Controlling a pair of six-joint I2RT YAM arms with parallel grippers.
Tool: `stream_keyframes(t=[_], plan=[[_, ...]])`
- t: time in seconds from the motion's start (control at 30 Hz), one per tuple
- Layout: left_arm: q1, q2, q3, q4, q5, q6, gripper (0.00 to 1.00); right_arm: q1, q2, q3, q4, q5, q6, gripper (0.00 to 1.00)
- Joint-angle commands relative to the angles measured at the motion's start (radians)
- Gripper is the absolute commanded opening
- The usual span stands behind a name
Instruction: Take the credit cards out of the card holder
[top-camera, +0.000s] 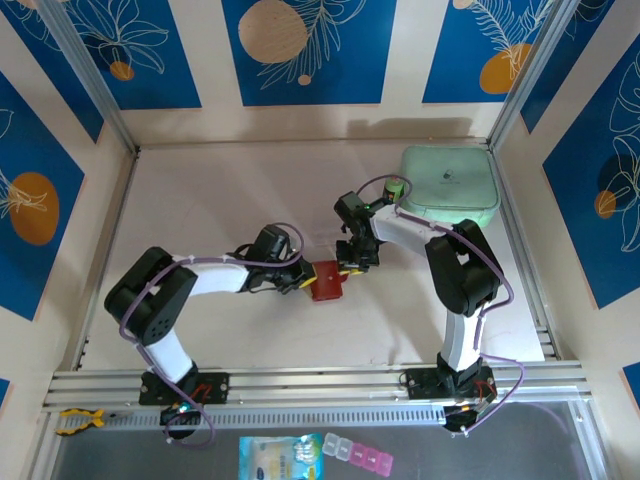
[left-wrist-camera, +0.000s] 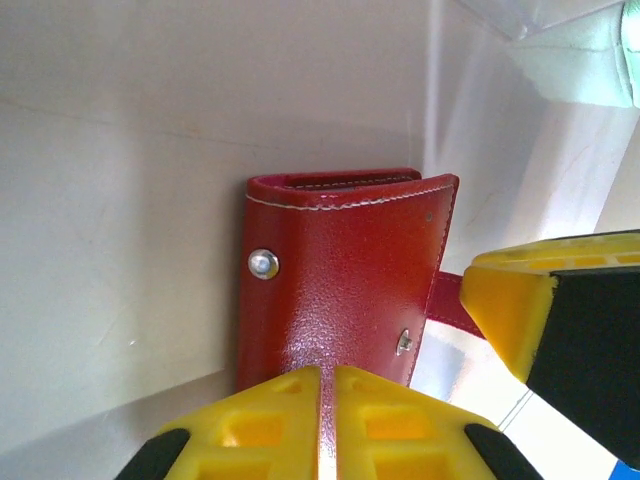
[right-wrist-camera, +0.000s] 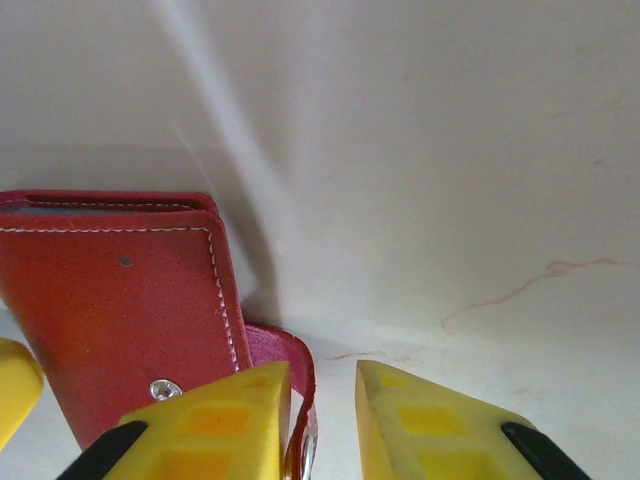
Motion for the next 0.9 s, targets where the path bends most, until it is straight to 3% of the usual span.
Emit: stream_keyframes(t=[0.0, 0.43, 0.87], plan=[[0.006, -0.032, 0.035, -0.076, -0.021, 0.052, 0.13, -0.004, -0.001, -0.021, 0.028, -0.066, -0.001, 0.23], [0.007, -0.048, 0.029, -0.034, -0.014, 0.064, 0.17, -0.004, 0.001, -0.086, 0.098, -0.126, 0.025, 0.20], [0.035, -0.101, -0.004, -0.018, -0.033, 0.076, 0.19, -0.006, -0.069, -0.104, 0.089, -0.098, 0.024, 0.08]])
